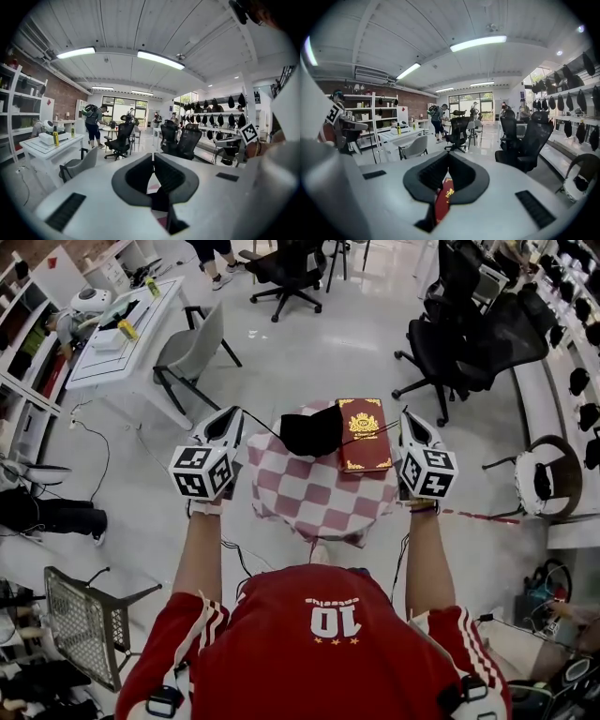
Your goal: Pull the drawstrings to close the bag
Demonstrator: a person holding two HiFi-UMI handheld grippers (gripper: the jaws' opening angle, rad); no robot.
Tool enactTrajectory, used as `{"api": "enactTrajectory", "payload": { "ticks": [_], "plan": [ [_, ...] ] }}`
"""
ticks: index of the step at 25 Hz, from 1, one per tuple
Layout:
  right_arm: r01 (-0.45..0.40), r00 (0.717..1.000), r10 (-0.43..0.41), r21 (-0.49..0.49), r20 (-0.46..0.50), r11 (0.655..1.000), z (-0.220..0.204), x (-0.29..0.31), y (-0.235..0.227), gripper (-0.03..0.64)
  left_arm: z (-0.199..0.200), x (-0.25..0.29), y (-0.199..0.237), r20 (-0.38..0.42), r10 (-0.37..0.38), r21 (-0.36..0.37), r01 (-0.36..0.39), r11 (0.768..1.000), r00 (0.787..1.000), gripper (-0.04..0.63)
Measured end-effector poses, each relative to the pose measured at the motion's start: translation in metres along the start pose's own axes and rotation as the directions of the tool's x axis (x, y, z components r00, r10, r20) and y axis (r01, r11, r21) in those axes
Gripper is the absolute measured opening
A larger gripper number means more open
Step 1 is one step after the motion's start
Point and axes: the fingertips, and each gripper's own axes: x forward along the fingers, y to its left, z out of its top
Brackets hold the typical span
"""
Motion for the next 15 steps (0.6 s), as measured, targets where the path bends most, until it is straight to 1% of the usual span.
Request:
{"api": "enactTrajectory", "payload": {
  "ticks": [4, 7, 10, 15],
  "plan": [
    [0.005, 0.999, -0.005, 0.008, -0.049, 1.0, -0.027, -0.015, 0.009, 0.018, -0.021, -0.005, -0.029, -0.048, -0.091, 0.007, 0.091, 0.996, 0.995, 0.02],
    [0.012, 0.997, -0.01, 0.019, -0.077, 1.0, -0.045, -0.028, 0.015, 0.018, -0.035, -0.008, -0.055, -0.081, -0.177, 0.019, 0.179, 0.984, 0.981, 0.02],
    [0.007, 0.994, -0.004, 0.02, -0.111, 1.0, -0.062, -0.041, 0.024, 0.017, -0.048, -0.013, -0.084, -0.11, -0.263, 0.025, 0.268, 0.963, 0.958, 0.02],
    [-0.02, 0.986, 0.022, 0.012, -0.165, 1.0, -0.088, -0.066, 0.037, 0.018, -0.069, -0.029, -0.131, -0.15, -0.398, 0.033, 0.406, 0.913, 0.905, 0.02]
  ]
}}
